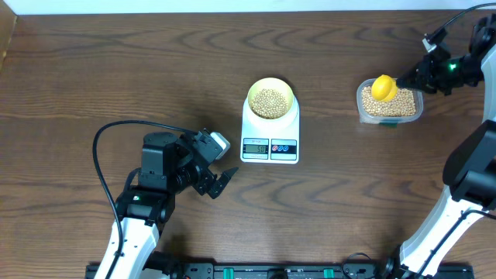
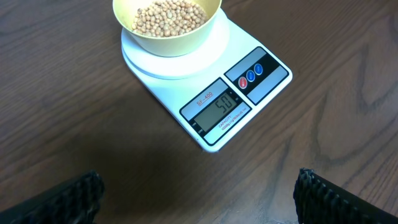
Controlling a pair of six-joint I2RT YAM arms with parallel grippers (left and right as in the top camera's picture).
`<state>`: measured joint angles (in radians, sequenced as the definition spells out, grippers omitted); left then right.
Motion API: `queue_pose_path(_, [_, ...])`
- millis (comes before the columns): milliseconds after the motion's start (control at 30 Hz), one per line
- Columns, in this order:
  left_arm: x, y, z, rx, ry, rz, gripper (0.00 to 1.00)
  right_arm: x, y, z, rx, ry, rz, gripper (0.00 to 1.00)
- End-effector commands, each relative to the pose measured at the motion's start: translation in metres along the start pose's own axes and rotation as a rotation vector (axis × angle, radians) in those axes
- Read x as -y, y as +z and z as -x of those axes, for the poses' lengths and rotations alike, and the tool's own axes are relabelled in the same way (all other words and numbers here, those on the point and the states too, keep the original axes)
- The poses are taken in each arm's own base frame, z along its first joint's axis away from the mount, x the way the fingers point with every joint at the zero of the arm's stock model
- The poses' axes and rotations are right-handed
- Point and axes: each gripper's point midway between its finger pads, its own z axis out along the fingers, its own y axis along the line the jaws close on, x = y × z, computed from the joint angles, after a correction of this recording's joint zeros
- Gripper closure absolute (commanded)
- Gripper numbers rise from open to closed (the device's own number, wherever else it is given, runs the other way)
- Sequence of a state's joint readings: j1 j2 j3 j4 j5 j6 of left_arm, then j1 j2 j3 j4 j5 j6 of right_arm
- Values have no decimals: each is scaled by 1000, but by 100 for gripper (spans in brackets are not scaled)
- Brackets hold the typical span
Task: Scoop item into bowl and weigh 50g on scale
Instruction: 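Lower the scoop into the tub and open the right gripper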
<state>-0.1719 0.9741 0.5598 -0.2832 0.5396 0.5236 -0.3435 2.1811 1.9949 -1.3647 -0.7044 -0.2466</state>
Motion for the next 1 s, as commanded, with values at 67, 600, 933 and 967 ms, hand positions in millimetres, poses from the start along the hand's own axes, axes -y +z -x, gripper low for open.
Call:
queue_pose_path(67, [-4,-3,5,10,4,19,1,12,2,0,-5,17,19,99])
queue_pose_path(600, [-4,-3,5,10,4,19,1,78,-26,-31,-72,267,-234,42])
queue_pose_path(933, [-4,-3,5,10,4,19,1,109,-39,-52,-126,444,-478,1])
queue_pose_path(967, [-4,-3,5,10,4,19,1,112,-41,-54,-128,456,-502,1])
